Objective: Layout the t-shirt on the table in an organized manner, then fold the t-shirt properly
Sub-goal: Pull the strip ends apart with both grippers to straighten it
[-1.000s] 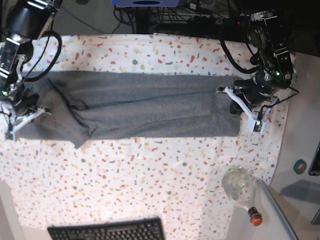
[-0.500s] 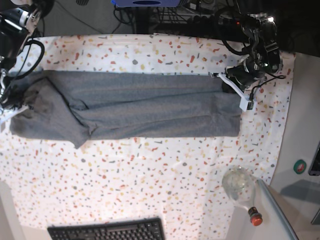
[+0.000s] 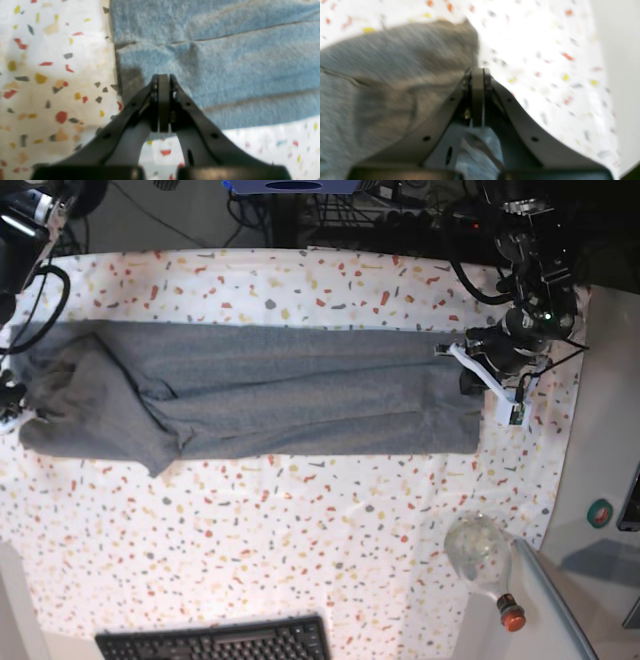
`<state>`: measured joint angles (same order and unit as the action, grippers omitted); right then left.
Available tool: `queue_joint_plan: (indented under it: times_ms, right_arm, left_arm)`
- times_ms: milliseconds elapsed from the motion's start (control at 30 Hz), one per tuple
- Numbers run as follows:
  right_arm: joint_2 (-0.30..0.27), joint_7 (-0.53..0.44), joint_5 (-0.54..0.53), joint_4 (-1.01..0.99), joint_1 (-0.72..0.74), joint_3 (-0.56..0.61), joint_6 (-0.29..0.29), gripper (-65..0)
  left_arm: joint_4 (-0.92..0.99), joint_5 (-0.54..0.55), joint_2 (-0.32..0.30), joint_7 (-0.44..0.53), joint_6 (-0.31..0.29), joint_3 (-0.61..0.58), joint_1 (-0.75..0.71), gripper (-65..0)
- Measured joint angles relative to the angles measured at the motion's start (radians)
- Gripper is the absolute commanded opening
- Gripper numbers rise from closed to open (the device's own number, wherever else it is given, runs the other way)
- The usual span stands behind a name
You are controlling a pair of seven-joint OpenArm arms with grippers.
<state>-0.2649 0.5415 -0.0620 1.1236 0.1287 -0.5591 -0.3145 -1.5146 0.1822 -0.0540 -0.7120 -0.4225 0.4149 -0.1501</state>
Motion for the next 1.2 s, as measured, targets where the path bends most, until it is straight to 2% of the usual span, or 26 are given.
queue_joint_plan:
  times_ms: [200,267,367,500,533,633,667,767,933,967,1000,1133,1200]
  right_arm:
    - [0.004,-0.007,-0.006,-0.152,0.027,0.079,-0.007,-65.0]
    - [0.002,-0.040,-0.002,-0.179,0.022,0.079,-0.008,-65.0]
    - [0.000,-0.045,-0.002,-0.180,0.025,0.072,-0.007,-65.0]
    - [0.005,-0.051,-0.010,-0.018,-0.046,0.071,-0.012,-65.0]
    - [0.010,-0.053,-0.005,0.042,-0.078,0.068,-0.011,-65.0]
    - [0.046,-0.045,0.005,0.155,-0.143,0.062,0.002,-65.0]
    - [0.056,-0.043,0.002,0.178,-0.160,0.066,-0.005,-65.0]
    - [0.081,-0.044,-0.013,0.245,-0.203,0.075,-0.019,-65.0]
    - [0.058,-0.045,-0.001,0.264,-0.221,0.074,-0.011,-65.0]
    - [0.059,-0.045,-0.002,0.264,-0.222,0.074,-0.010,-65.0]
    - [0.064,-0.044,-0.002,0.264,-0.221,0.074,-0.010,-65.0]
    - [0.070,-0.045,-0.006,0.264,-0.221,0.080,-0.011,-65.0]
    - [0.066,-0.045,-0.005,0.264,-0.222,0.078,-0.010,-65.0]
  left_arm:
    - [0.196,0.016,0.000,0.021,-0.004,0.004,0.056,-65.0]
    - [0.200,0.020,-0.019,0.020,-0.016,0.001,0.056,-65.0]
    - [0.110,0.005,-0.024,0.003,0.004,0.006,0.027,-65.0]
    - [-0.110,0.128,-0.025,-0.048,-0.003,0.019,-0.050,-65.0]
    - [-0.144,0.179,-0.026,-0.070,-0.024,0.051,-0.060,-65.0]
    - [-0.169,0.253,-0.050,-0.101,-0.018,0.182,-0.062,-65.0]
    - [-0.168,0.270,-0.064,-0.114,0.005,0.217,-0.065,-65.0]
    - [-0.150,0.328,-0.118,-0.141,0.002,0.246,-0.080,-65.0]
    - [-0.055,0.436,-0.124,-0.130,-0.012,0.248,-0.080,-9.9]
    - [-0.026,0.449,-0.127,-0.132,-0.014,0.243,-0.084,-2.8]
    - [0.015,0.453,-0.132,-0.132,-0.031,0.243,-0.080,0.0]
    - [0.214,0.454,-0.130,-0.121,-0.209,0.251,0.010,0.0]
    - [0.280,0.457,-0.121,-0.046,-0.230,0.234,0.042,0.0]
